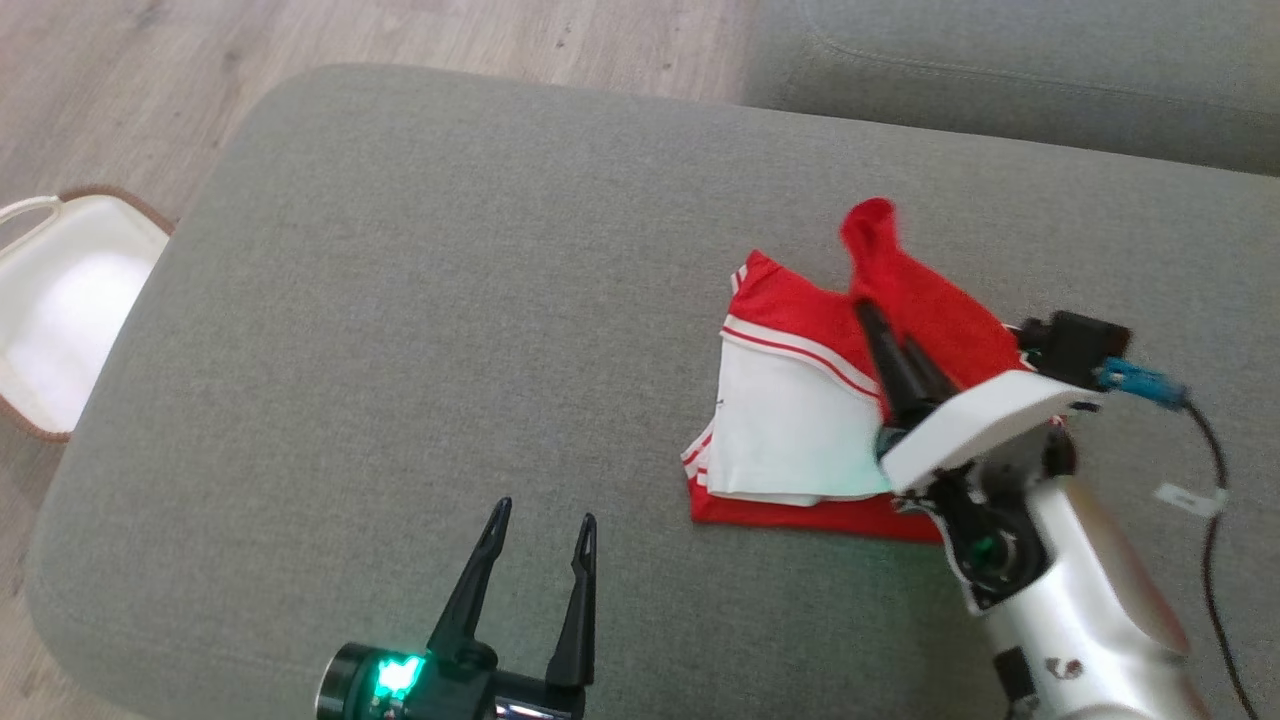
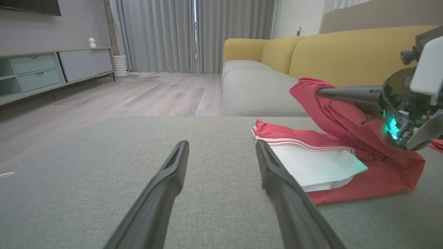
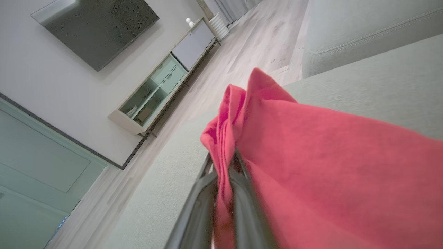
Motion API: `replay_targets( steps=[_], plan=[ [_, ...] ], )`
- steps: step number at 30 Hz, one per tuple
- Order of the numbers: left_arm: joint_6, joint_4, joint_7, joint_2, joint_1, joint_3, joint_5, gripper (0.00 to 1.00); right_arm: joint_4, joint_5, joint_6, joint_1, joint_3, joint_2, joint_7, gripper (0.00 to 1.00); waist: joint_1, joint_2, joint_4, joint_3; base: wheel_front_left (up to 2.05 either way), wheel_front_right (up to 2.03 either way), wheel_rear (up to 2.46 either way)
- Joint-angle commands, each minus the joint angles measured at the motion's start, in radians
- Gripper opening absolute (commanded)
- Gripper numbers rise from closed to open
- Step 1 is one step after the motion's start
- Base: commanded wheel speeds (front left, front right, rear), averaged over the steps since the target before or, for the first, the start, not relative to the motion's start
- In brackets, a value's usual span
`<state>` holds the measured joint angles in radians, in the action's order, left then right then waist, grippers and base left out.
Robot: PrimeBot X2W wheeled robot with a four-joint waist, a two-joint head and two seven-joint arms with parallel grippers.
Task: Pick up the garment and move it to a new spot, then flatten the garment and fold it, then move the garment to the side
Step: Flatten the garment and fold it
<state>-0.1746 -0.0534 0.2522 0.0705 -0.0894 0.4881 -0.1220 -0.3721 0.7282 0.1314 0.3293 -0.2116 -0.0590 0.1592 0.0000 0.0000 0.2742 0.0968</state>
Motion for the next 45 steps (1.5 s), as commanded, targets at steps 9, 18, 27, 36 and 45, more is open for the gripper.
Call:
replay_targets(
  steps=[9, 18, 27, 36, 45],
  plan=[
    [0.009, 0.021, 0.01, -0.019, 0.039, -0.016, 0.014, 1.0, -0.108, 0.121, -0.001, 0.136, -0.24, 0.009, -0.101, 0.0, 0.0, 0.0, 0.024, 0.017, 0.0, 0.0, 0.0],
    [0.008, 0.012, 0.01, -0.02, 0.04, -0.029, 0.012, 1.0, -0.157, 0.192, -0.001, 0.176, -0.361, 0.009, -0.19, 1.0, 0.0, 0.0, -0.016, 0.009, 0.0, 0.0, 0.0],
    [-0.007, 0.015, 0.01, -0.02, 0.019, -0.071, 0.005, 1.0, -0.112, -0.016, -0.001, 0.129, -0.277, -0.053, -0.355, 1.0, 0.0, 0.0, -0.122, -0.049, 0.0, 0.0, 0.0],
    [-0.034, 0.017, 0.01, -0.02, -0.019, -0.135, -0.024, 1.0, 0.008, -0.109, -0.001, -0.067, -0.169, -0.181, -0.419, 1.0, 0.0, 0.0, -0.206, -0.112, 0.0, 0.0, 0.0],
    [-0.041, 0.026, 0.01, -0.02, -0.062, -0.181, -0.058, 1.0, 0.161, -0.426, -0.001, -0.333, 0.018, -0.167, -0.421, 1.0, 0.0, 0.0, -0.227, -0.16, 0.0, 0.0, 0.0]
  ],
)
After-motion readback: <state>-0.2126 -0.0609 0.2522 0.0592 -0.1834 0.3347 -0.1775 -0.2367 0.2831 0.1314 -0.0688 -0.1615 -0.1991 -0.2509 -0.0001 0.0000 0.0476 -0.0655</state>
